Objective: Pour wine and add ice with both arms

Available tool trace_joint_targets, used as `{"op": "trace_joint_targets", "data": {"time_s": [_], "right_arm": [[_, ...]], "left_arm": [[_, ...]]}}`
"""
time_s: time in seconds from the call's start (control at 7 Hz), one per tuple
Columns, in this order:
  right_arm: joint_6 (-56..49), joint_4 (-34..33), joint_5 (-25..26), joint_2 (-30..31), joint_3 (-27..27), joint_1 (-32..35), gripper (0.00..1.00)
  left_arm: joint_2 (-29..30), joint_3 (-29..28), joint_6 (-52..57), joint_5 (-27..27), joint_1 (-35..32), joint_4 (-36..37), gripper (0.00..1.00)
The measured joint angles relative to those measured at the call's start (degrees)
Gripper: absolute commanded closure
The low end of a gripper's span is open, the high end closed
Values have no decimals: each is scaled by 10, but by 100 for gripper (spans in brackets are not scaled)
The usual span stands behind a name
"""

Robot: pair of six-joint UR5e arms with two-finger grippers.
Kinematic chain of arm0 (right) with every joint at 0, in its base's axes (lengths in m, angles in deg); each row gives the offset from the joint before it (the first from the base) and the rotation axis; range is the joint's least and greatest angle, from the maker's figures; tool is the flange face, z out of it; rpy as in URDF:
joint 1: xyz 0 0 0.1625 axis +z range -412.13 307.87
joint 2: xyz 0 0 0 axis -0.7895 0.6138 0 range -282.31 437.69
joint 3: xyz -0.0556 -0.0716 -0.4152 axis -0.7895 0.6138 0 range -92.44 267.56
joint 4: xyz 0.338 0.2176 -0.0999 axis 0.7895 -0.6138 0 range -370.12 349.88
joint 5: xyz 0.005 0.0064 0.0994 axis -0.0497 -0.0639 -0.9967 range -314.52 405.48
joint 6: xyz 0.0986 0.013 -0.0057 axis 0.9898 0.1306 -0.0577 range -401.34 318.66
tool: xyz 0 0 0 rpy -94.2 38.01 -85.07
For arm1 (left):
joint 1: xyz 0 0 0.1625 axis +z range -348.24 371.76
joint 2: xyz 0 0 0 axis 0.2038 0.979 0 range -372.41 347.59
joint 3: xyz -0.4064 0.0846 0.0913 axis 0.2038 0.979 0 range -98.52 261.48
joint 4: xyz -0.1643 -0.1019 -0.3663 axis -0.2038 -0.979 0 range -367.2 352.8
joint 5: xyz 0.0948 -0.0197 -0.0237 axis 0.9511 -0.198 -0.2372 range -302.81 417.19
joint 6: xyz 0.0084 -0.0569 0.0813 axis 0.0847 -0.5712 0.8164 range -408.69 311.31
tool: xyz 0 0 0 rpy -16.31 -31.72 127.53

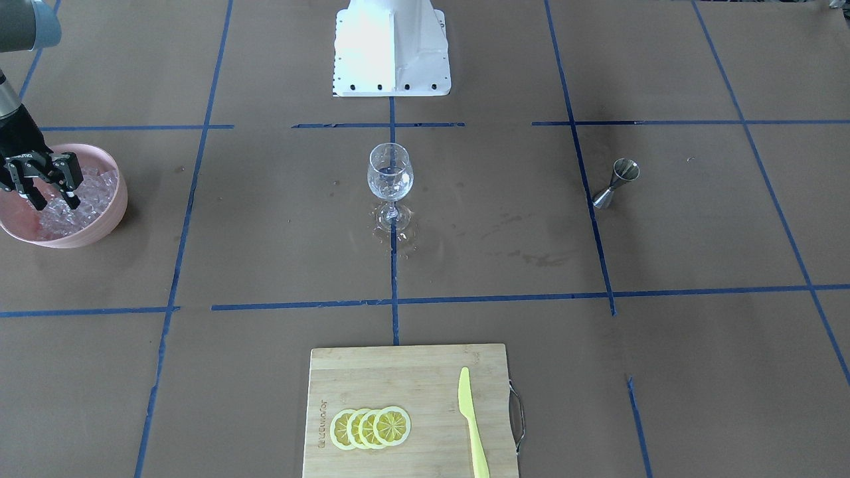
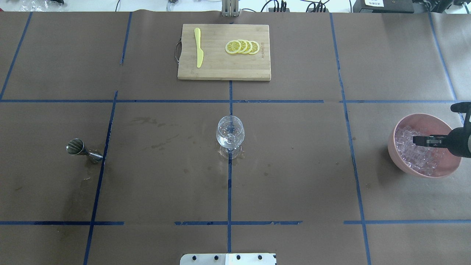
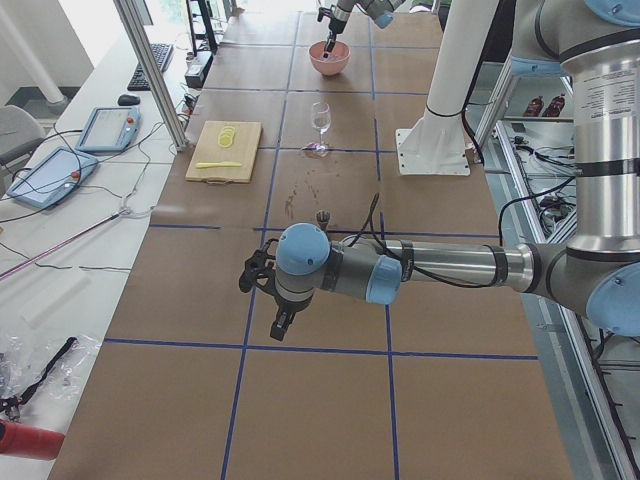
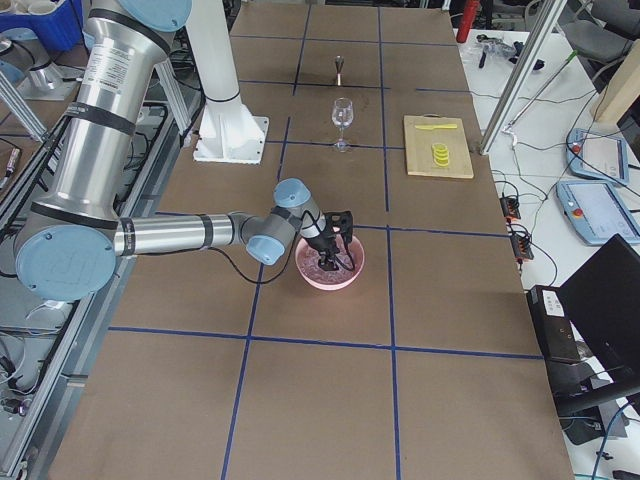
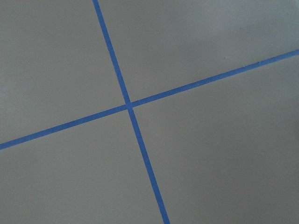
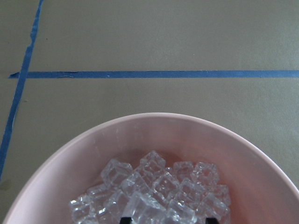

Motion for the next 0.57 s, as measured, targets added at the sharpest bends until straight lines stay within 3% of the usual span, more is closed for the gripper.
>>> {"op": "trace_joint_targets", "data": {"time_s": [0.14,0.57], "right_arm": [[-1,0,0,0,1,0,100],[-19,-3,-13,-2,-9,5,100]], "left_arm": [[0,0,0,0,0,0,0],[0,1,0,0,0,0,0]]}}
